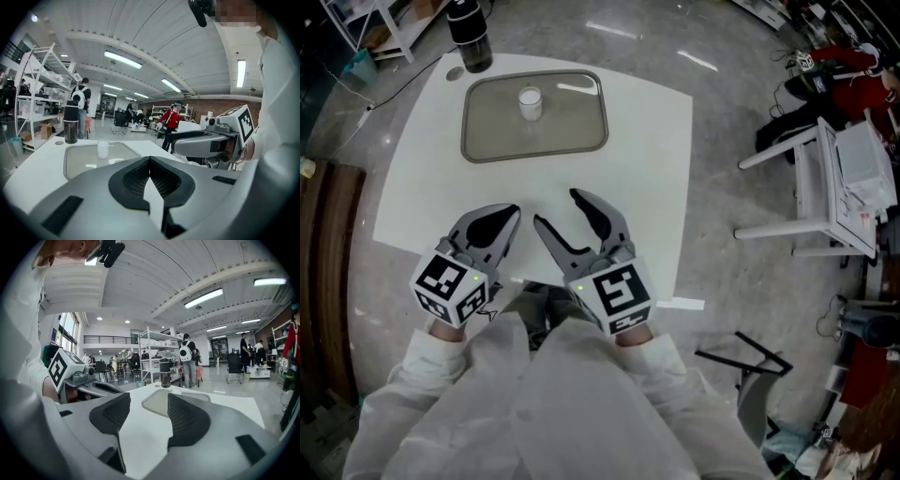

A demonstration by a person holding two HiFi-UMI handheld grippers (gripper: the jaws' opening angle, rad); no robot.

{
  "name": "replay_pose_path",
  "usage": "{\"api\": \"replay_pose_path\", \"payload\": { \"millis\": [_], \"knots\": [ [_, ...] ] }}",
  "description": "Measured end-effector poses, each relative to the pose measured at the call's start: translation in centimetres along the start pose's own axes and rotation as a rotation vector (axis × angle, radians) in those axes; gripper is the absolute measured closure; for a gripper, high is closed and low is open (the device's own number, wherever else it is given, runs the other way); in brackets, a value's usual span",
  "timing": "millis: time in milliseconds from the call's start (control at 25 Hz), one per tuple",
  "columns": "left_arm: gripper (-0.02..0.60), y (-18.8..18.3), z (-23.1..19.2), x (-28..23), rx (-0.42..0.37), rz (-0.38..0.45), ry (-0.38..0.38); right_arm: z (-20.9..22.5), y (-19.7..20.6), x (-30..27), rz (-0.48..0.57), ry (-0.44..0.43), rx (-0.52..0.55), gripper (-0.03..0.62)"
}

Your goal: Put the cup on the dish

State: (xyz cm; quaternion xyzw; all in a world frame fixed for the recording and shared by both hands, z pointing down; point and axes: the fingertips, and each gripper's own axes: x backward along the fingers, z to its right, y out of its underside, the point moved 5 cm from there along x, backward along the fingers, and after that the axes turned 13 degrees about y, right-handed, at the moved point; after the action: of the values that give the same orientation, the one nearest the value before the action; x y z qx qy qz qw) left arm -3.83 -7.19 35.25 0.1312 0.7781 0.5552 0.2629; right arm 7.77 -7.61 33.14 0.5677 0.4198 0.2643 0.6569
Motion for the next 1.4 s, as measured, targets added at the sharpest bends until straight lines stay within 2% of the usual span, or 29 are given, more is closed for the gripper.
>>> {"api": "replay_pose_path", "payload": {
  "millis": [80, 200, 520, 920, 1160, 1400],
  "knots": [
    [0.575, 0.3, 0.4, 0.1, 0.006, -0.01, 0.01, -0.4, 0.2, 0.3, -0.009, 0.003, -0.009, 0.358],
    [0.575, 0.6, 0.6, 0.7, 0.014, -0.017, 0.017, -0.9, 0.3, 0.6, 0.003, 0.025, -0.007, 0.445],
    [0.575, 2.0, 0.8, 1.3, 0.045, -0.048, 0.05, -2.8, 0.8, 0.5, -0.021, 0.015, -0.01, 0.563],
    [0.575, 1.3, 0.7, 1.4, 0.031, -0.036, 0.069, -4.2, 1.0, 0.3, -0.05, -0.053, 0.041, 0.582],
    [0.575, 1.6, 1.1, 1.1, 0.027, -0.048, 0.085, -4.0, 1.1, 0.3, -0.055, -0.047, 0.003, 0.582],
    [0.575, 1.3, 1.0, 1.2, 0.024, -0.043, 0.087, -3.7, 1.3, 0.4, -0.065, -0.027, 0.023, 0.582]
  ]
}}
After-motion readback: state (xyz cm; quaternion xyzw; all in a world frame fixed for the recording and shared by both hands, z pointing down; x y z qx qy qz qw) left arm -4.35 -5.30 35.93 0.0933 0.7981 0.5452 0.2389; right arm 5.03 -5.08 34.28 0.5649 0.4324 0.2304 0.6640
